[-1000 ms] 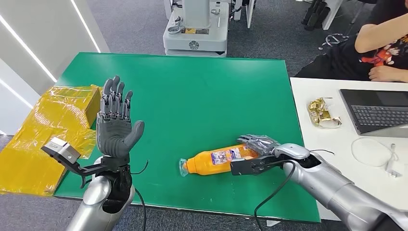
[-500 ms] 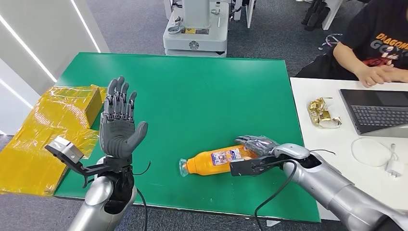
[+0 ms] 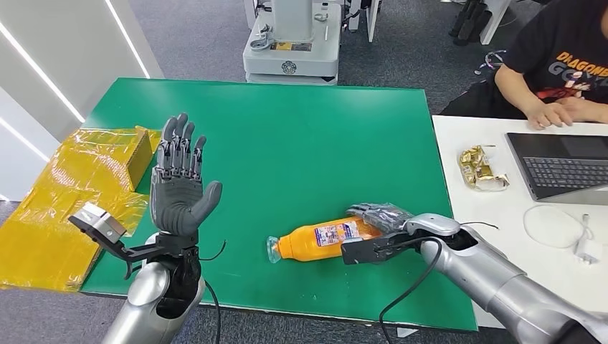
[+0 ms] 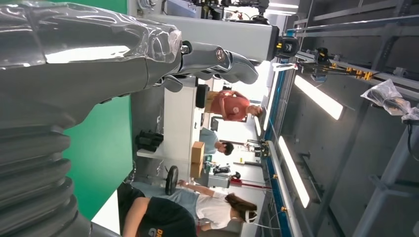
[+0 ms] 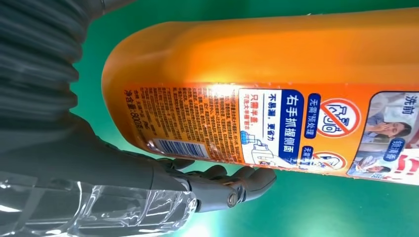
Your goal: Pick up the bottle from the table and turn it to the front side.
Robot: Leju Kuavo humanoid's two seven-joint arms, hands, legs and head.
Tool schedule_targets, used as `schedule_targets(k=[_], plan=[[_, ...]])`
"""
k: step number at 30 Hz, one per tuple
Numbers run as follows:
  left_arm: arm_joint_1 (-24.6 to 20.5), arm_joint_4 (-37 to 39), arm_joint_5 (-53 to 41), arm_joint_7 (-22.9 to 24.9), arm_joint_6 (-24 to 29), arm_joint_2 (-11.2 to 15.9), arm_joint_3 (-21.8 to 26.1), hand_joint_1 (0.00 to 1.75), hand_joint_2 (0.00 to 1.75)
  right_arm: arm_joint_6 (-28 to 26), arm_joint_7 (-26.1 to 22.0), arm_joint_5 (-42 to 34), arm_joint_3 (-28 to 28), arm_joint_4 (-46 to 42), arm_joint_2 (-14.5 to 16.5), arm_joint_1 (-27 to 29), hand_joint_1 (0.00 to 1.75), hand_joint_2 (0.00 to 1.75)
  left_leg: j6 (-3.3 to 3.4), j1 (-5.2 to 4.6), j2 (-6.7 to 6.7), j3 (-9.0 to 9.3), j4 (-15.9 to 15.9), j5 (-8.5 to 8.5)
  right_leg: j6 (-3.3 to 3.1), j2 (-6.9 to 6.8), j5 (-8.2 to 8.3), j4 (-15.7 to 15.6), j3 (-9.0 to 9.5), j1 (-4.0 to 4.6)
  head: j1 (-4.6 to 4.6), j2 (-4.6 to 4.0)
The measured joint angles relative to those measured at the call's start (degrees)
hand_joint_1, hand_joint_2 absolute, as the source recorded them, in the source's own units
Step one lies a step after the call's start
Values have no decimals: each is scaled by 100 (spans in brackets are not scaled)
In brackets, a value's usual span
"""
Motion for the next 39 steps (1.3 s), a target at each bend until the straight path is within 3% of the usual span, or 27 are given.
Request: schedule_targets(k=[2, 3, 19, 23, 28, 33, 39], plan=[[-7, 0, 7, 1, 17, 0, 0, 0, 175, 24, -27, 46, 1, 7, 4, 0, 168, 175, 0, 0, 0, 0, 0, 0, 0, 0, 0, 0, 0, 0, 0, 0], [-11, 0, 13, 1, 25, 0, 0, 0, 175, 34, -43, 69, 1, 13, 8, 0, 172, 175, 0, 0, 0, 0, 0, 0, 0, 0, 0, 0, 0, 0, 0, 0], [-25, 0, 51, 45, 7, -32, 0, 0, 175, -99, -157, 155, -1, 97, 37, 10, 175, 175, 0, 0, 0, 0, 2, 0, 2, 0, 1, 0, 1, 0, 1, 0], [-2, -1, 2, 49, -11, -48, 2, 0, 175, -357, -125, 162, -54, 75, 49, 83, 175, 175, 0, 0, 0, -1, 2, 0, 2, -1, 1, 1, 1, 0, 1, 0], [134, -40, -125, 49, 65, -54, 13, 0, 175, -1608, 90, 34, -533, -277, 130, 530, 175, 175, 0, 1, -2, -5, 1, -1, 2, -2, 0, 0, 0, 1, 0, 0], [239, -108, -205, 54, 227, -51, 13, 0, 175, -3258, 217, -99, -1553, -1362, 320, 1668, 175, 175, 0, 4, -29, -13, -2, -1, 3, -30, -8, -2, -1, 3, 0, 0], [258, -125, -230, 108, 338, -54, 11, 0, 175, -4293, -91, -374, -2585, -2600, 550, 2908, 175, 175, 0, 3, -33, -17, -5, -2, 2, -34, -10, -3, -3, 3, 1, 0]])
